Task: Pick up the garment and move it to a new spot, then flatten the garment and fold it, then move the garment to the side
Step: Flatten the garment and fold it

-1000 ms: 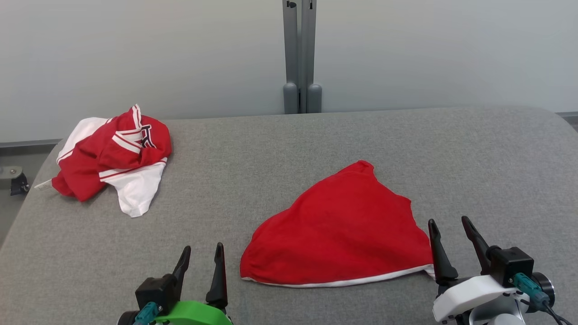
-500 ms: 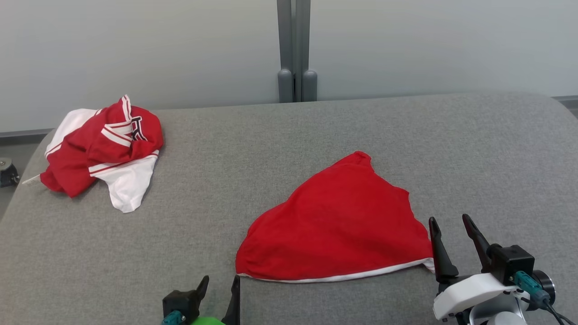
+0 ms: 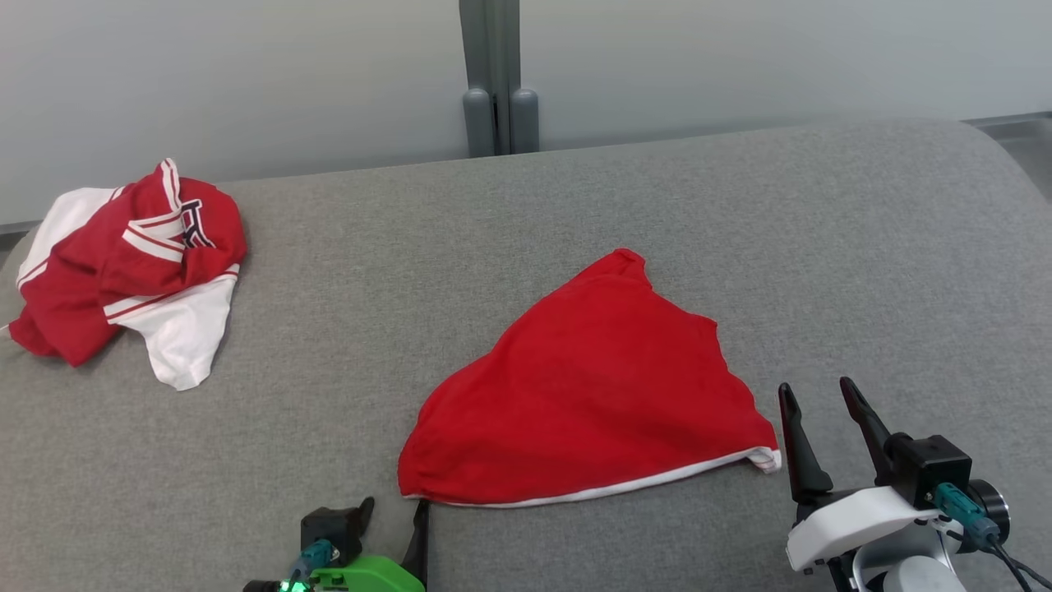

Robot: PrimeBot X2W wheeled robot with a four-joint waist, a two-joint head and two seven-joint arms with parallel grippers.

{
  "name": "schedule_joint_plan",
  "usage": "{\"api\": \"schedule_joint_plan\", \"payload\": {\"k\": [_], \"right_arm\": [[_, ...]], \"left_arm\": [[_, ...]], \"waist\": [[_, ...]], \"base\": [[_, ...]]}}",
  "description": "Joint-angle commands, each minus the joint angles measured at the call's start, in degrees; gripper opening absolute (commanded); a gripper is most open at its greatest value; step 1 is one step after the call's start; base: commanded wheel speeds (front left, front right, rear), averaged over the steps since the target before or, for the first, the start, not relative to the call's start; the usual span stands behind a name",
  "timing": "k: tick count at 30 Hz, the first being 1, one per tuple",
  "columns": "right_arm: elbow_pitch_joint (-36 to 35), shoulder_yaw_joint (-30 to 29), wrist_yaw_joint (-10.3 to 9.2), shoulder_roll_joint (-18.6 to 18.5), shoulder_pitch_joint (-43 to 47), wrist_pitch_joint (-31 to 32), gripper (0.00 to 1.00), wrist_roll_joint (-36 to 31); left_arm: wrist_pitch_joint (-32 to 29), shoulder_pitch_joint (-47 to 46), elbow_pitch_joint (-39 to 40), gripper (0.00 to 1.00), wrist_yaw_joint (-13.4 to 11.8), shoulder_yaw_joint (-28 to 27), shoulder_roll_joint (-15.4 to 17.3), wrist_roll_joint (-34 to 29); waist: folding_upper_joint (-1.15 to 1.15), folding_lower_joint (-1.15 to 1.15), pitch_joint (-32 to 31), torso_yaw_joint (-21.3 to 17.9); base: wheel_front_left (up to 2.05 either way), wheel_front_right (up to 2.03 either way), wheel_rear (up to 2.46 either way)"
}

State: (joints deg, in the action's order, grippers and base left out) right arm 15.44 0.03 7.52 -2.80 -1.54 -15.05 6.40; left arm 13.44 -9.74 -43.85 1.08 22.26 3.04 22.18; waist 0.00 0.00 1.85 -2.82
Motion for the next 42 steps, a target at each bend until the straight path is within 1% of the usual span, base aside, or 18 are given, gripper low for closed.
{"api": "schedule_joint_plan", "payload": {"k": [1, 2, 3, 4, 5, 6, 8, 10, 13, 15, 17, 20, 21, 25, 32, 42], "right_arm": [[-0.11, -0.17, -0.06, -0.17, -0.75, -0.20, 1.00, -0.37], [-0.08, -0.20, -0.06, -0.17, -0.77, -0.19, 1.00, -0.38], [-0.08, -0.28, -0.06, -0.16, -0.77, -0.20, 1.00, -0.42], [-0.05, -0.41, -0.06, -0.17, -0.69, -0.19, 1.00, -0.45], [-0.05, -0.52, -0.06, -0.17, -0.57, -0.20, 1.00, -0.46], [-0.02, -0.58, -0.06, -0.17, -0.40, -0.20, 1.00, -0.47], [0.03, -0.73, -0.06, -0.17, -0.13, -0.20, 1.00, -0.42], [0.13, -0.93, -0.06, -0.17, 0.16, -0.19, 1.00, -0.34], [0.36, -1.23, -0.06, -0.17, 0.70, -0.20, 1.00, -0.21], [0.69, -1.52, -0.06, -0.17, 0.97, -0.20, 1.00, -0.23], [1.02, -1.73, -0.06, -0.16, 1.13, -0.19, 1.00, -0.22], [2.46, -1.87, -0.06, -0.16, 1.41, -0.19, 1.00, -0.39], [3.00, -1.87, -0.06, -0.16, 1.45, -0.20, 1.00, -0.29], [6.99, -0.94, -0.06, -0.16, 1.32, -0.19, 1.00, -0.69], [15.08, 0.53, -0.06, -0.16, -1.54, -0.20, 1.00, -2.75], [24.29, 5.08, -0.06, -0.17, -7.72, -0.19, 1.00, -1.75]], "left_arm": [[0.35, -1.33, -0.85, 1.00, 0.42, 0.27, 0.08, 0.63], [0.59, -1.74, -1.18, 0.99, 0.57, 0.40, 0.04, 0.70], [0.78, -2.03, -1.37, 0.93, 0.75, 0.49, 0.02, 0.73], [1.08, -2.27, -1.54, 0.83, 1.00, 0.62, 0.00, 1.03], [1.20, -2.39, -1.61, 0.65, 1.20, 0.77, -0.03, 1.21], [1.24, -2.55, -1.53, 0.52, 1.54, 0.99, -0.05, 1.27], [1.55, -2.71, -1.06, 0.45, 2.01, 1.28, -0.07, 1.45], [1.75, -2.64, -0.36, 0.41, 2.32, 1.68, -0.07, 1.25], [1.77, -2.18, 1.10, 0.40, 2.44, 1.97, -0.06, 1.00], [1.75, -1.54, 2.72, 0.35, 2.38, 1.85, -0.07, 0.47], [1.76, -0.74, 4.50, 0.28, 2.54, 1.51, -0.07, 0.18], [1.76, 0.17, 5.97, 0.04, 2.65, 1.15, -0.06, -0.35], [1.77, 0.29, 6.23, 0.00, 2.72, 1.07, -0.06, -0.38], [1.77, 0.84, 7.62, 0.00, 2.90, 0.60, -0.07, -0.69], [1.72, 1.13, 9.10, 0.00, 2.30, -0.68, -0.08, -1.75], [1.72, 0.22, 9.25, 0.00, 2.97, -1.59, -0.07, -2.94]], "waist": [[0.00, 0.00, 0.77, -0.98], [0.00, 0.00, 0.88, -1.26], [0.00, 0.00, 0.96, -1.44], [0.00, 0.00, 1.00, -1.61], [0.00, 0.00, 1.01, -1.74], [0.00, 0.00, 1.02, -1.90], [0.00, 0.00, 0.99, -2.10], [0.00, 0.00, 0.89, -2.20], [0.00, 0.00, 0.73, -2.21], [0.00, 0.00, 0.67, -2.13], [0.00, 0.00, 0.62, -2.02], [0.00, 0.00, 0.51, -1.84], [0.00, 0.00, 0.46, -1.78], [0.00, 0.00, 0.43, -1.53], [0.00, 0.00, 0.96, -1.01], [0.00, 0.00, 2.15, -0.17]], "base": [[0.00, 0.00, 0.00], [0.00, 0.00, 0.00], [0.00, 0.00, 0.00], [0.00, 0.00, 0.00], [0.00, 0.00, 0.00], [0.00, 0.00, 0.00], [0.00, 0.00, 0.00], [0.00, 0.00, 0.00], [0.00, 0.00, 0.00], [0.00, 0.00, 0.00], [0.00, 0.00, 0.00], [0.00, 0.00, 0.00], [0.00, 0.00, 0.00], [0.00, 0.00, 0.00], [0.00, 0.00, 0.00], [0.00, 0.00, 0.00]]}}
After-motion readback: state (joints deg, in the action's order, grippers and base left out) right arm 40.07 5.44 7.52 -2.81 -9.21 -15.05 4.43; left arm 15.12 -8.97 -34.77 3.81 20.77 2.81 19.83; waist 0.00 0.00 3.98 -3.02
